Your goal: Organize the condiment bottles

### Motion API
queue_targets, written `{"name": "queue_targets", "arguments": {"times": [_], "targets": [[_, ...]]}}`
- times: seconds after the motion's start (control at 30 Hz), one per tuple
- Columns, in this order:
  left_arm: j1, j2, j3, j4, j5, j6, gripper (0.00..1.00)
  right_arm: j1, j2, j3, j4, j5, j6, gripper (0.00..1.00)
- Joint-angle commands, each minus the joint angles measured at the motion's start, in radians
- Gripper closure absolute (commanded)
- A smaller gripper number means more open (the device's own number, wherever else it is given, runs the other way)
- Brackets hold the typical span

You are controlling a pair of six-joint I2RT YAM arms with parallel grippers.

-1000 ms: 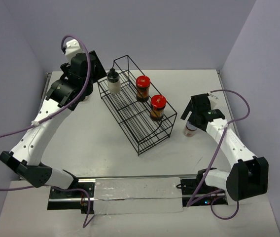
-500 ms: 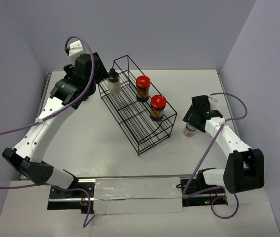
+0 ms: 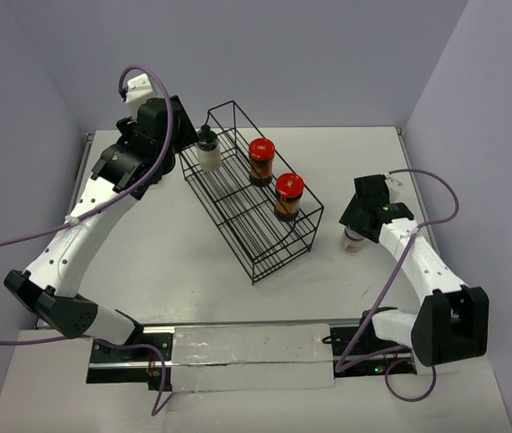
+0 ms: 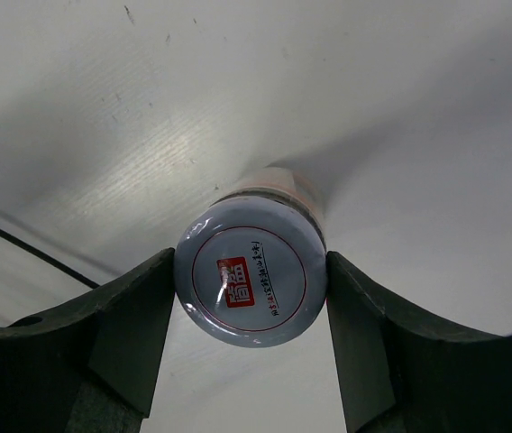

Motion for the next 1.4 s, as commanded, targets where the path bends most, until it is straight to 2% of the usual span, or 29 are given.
{"name": "queue_targets", "arguments": {"times": [0.0,0.13,0.3,0.37,0.53,0.7,0.8,1.07,1.2,1.37], "targets": [[-0.003,-0.028,0.019,0.02,-0.035,0.019,0.1,-0.007,-0.094,0.199,-0.048,0.086,-0.032,0.91],[-0.001,-0.045,-0.001,0.026,-0.056,0.036,0.1,-0.006,-0.101,0.333,-0.123,0.071,-0.061,0.91],[0.051,-0.057,-0.027,0.002,-0.037,0.017,0.1,0.006,-0.071,0.647,-0.207,0.007,-0.097,0.91],[0.114,-0.058,-0.036,-0.012,0.0,0.017,0.1,0.032,-0.025,0.785,-0.255,-0.024,-0.108,0.91],[0.257,-0.063,-0.058,-0.025,0.112,0.005,0.1,0.169,0.073,1.041,-0.284,-0.005,-0.115,0.91],[0.299,-0.066,-0.086,-0.044,0.136,0.007,0.1,0.359,0.259,1.401,-0.352,0.011,-0.131,0.91],[0.321,-0.071,-0.09,-0.056,0.112,0.01,0.1,0.456,0.331,1.459,-0.352,-0.011,-0.145,0.91],[0.392,-0.084,-0.11,-0.057,0.148,0.002,0.1,0.636,0.435,1.461,-0.332,-0.006,-0.158,0.91],[0.406,-0.093,-0.135,-0.047,0.172,-0.003,0.1,0.687,0.473,1.451,-0.332,0.004,-0.162,0.91],[0.413,-0.103,-0.152,-0.041,0.175,-0.004,0.1,0.717,0.46,1.344,-0.298,0.013,-0.159,0.91]]}}
